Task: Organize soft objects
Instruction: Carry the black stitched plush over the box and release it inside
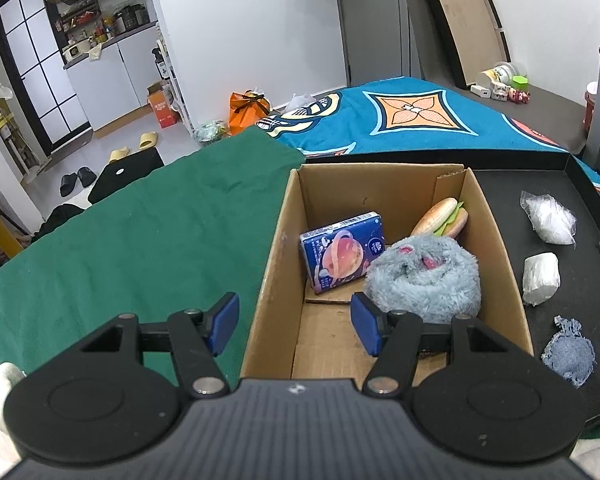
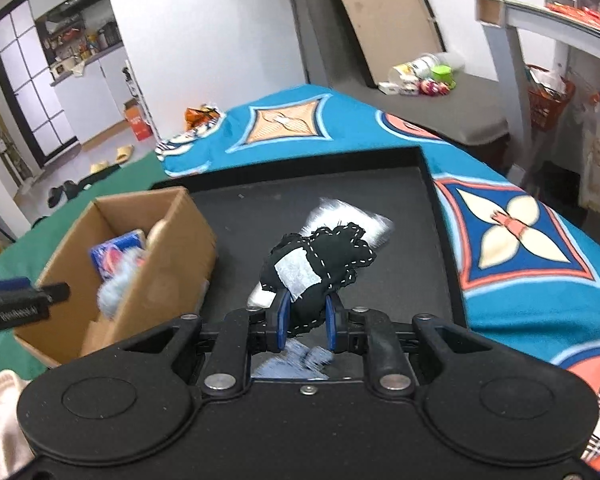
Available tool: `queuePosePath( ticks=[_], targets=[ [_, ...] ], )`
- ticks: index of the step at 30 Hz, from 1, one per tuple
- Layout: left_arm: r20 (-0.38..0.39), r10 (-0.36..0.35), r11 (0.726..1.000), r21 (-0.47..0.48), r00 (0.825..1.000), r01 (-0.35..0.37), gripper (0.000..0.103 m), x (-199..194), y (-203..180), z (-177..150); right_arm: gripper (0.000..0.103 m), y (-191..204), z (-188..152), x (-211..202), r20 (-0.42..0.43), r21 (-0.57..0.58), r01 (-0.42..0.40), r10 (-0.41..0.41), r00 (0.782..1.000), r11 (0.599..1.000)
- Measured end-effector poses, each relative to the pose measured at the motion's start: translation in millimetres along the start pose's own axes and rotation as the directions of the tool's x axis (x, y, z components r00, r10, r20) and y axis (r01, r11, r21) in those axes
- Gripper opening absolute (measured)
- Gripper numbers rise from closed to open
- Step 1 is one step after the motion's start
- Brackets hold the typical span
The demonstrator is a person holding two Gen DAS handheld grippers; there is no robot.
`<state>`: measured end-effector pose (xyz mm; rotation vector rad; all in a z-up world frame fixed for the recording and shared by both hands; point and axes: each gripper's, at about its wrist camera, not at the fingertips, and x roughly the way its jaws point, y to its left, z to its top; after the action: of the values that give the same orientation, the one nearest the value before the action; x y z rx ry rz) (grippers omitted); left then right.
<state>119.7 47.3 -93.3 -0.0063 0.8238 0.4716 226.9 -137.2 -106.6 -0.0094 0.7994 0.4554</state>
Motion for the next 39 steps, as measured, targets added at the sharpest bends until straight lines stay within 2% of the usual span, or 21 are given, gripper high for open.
queuePosePath(
  ticks=[9,22,32,36,39],
  targets=[
    [0.006,-0.014,1.0,-0.019,1.0,0.015,0.06,2,8,-4,0.019,30,16,4,0.037,-0.013,-0.055,0.055,0.998,0.998],
    [0.017,-0.022,0.999,-0.037,1.0,0.023,0.05,9,17,-11,0.019,77,24,10,0.038,-0.069,-0.128,0.131,0.991,0.989],
    [-0.004,-0.058,0.997,-0.054,0.998,0.058,0.021,14,28,-13,0.019,111,29,21,0.022,-0.135,-0.193,0.197,0.98,0.972],
    [-0.008,-0.064,0.996,-0.065,0.998,0.064,0.013,17,32,-14,0.019,120,30,26,0.018,-0.14,-0.205,0.209,0.978,0.969],
    [-0.01,-0.075,0.995,-0.072,0.997,0.074,0.012,19,33,-15,0.02,126,31,29,0.013,-0.144,-0.215,0.219,0.976,0.966]
  ],
)
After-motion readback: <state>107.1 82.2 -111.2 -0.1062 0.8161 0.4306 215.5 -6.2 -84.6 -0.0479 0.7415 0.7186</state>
